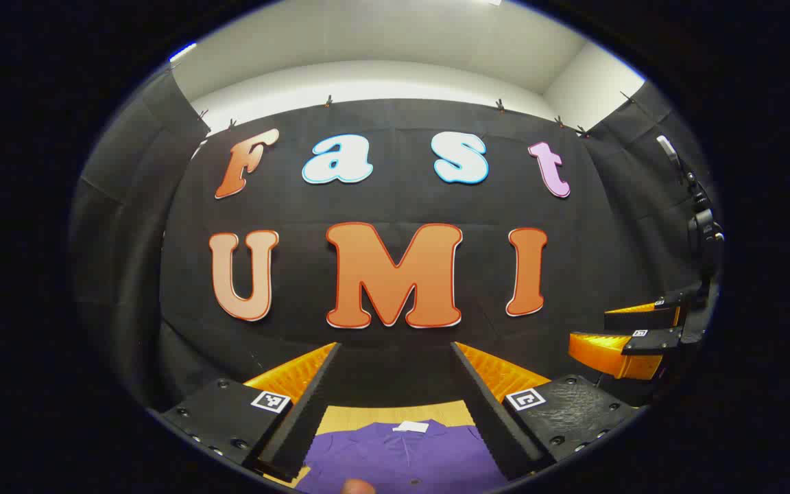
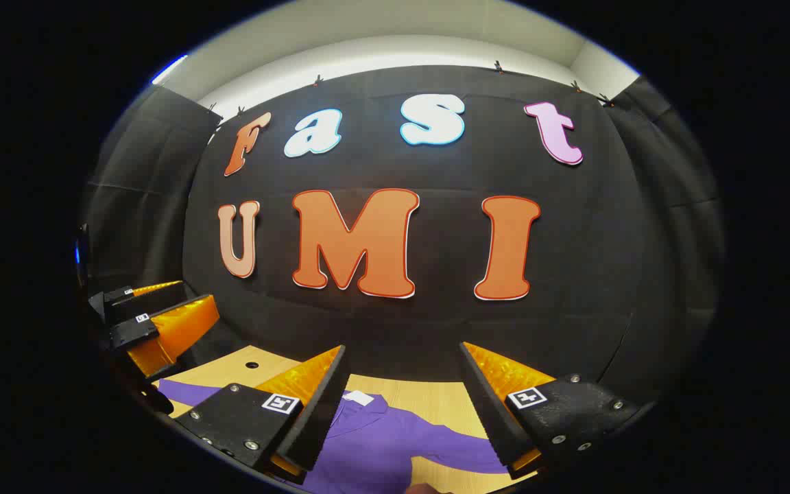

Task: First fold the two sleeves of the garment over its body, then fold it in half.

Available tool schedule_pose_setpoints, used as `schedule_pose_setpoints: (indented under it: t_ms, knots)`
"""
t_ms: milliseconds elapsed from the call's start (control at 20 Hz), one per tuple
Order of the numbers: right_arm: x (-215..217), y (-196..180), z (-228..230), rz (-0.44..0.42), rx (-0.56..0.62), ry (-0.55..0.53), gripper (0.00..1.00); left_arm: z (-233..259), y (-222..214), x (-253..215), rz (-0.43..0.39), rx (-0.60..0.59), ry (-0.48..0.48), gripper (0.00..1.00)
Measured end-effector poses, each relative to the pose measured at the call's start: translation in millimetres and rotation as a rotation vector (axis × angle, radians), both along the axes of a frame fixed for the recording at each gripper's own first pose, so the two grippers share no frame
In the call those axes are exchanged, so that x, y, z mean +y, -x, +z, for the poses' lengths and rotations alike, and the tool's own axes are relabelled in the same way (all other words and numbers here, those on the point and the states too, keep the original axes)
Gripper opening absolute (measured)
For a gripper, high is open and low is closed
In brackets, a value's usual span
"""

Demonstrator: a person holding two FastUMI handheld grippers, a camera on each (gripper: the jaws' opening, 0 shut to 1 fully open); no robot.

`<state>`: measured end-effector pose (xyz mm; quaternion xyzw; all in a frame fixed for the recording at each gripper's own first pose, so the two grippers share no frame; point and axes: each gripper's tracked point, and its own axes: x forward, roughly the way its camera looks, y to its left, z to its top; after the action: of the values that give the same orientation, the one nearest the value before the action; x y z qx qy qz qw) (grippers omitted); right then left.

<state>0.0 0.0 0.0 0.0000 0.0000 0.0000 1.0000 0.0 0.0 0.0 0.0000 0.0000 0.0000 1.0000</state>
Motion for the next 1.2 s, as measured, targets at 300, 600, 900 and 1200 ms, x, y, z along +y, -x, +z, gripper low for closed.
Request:
schedule_pose_setpoints:
  t_ms: [300, 600, 900, 1200]
  knots:
    - [-1, 6, -6, -0.011, 0.013, 0.014, 0.94, 7, 7, 13, 0.034, -0.019, 0.023, 1.00]
    - [3, 9, -14, -0.013, 0.025, 0.001, 0.94, 1, 14, 14, 0.048, -0.002, 0.006, 1.00]
    - [0, 14, -23, -0.027, 0.044, 0.003, 0.94, -2, 20, 8, 0.040, -0.011, -0.018, 0.98]
    - [-21, 15, -38, -0.076, 0.074, 0.013, 0.94, -5, 23, 6, 0.036, -0.008, -0.032, 1.00]
